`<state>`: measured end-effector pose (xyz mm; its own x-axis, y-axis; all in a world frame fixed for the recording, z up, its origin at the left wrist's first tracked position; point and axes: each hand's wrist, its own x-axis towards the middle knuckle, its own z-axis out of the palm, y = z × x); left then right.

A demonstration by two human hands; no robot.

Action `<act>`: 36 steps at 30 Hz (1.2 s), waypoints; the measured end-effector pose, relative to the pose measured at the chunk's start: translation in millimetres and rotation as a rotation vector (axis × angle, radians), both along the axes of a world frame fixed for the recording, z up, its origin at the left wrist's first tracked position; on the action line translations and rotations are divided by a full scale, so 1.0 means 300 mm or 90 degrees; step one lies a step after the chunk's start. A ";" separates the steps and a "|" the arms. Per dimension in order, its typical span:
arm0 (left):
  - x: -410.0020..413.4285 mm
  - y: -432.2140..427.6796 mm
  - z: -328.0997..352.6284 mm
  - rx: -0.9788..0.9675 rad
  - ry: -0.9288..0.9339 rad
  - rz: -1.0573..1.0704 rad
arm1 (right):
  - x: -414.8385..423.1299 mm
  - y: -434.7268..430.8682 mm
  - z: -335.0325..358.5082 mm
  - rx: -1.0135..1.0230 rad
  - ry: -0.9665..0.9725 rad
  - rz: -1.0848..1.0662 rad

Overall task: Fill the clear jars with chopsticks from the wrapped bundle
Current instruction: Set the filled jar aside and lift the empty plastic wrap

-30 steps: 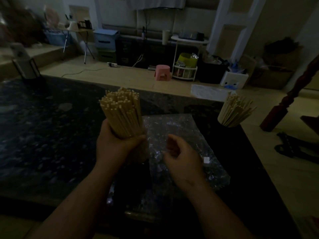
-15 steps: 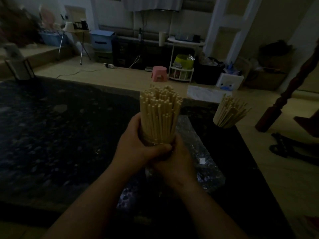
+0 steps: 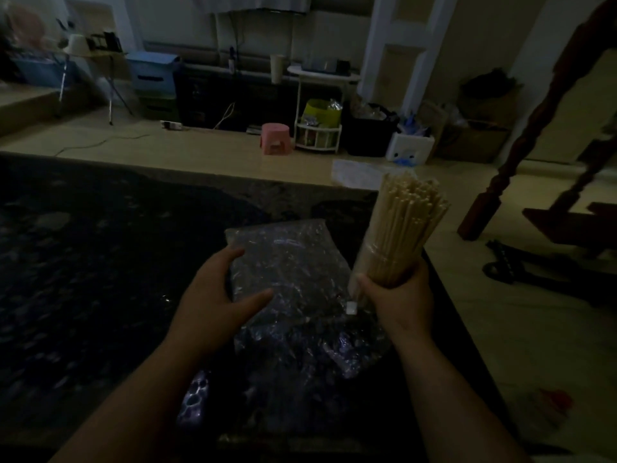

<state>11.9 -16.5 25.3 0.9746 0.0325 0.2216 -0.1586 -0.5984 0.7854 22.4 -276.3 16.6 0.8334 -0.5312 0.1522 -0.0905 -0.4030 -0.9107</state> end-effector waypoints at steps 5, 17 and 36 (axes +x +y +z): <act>0.031 -0.038 -0.036 0.006 0.034 -0.001 | 0.019 -0.116 -0.073 -0.001 0.017 -0.067; 0.026 -0.128 -0.054 0.068 0.042 -0.019 | -0.008 -0.188 -0.159 0.031 0.067 -0.065; 0.052 -0.023 -0.108 0.188 0.189 -0.007 | -0.027 -0.038 -0.167 0.005 0.282 0.050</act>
<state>27.6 -23.3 -7.0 0.9975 -0.0011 -0.0713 0.0415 -0.8044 0.5927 14.3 -287.7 -33.6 0.8553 -0.4631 -0.2324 -0.4419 -0.4175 -0.7940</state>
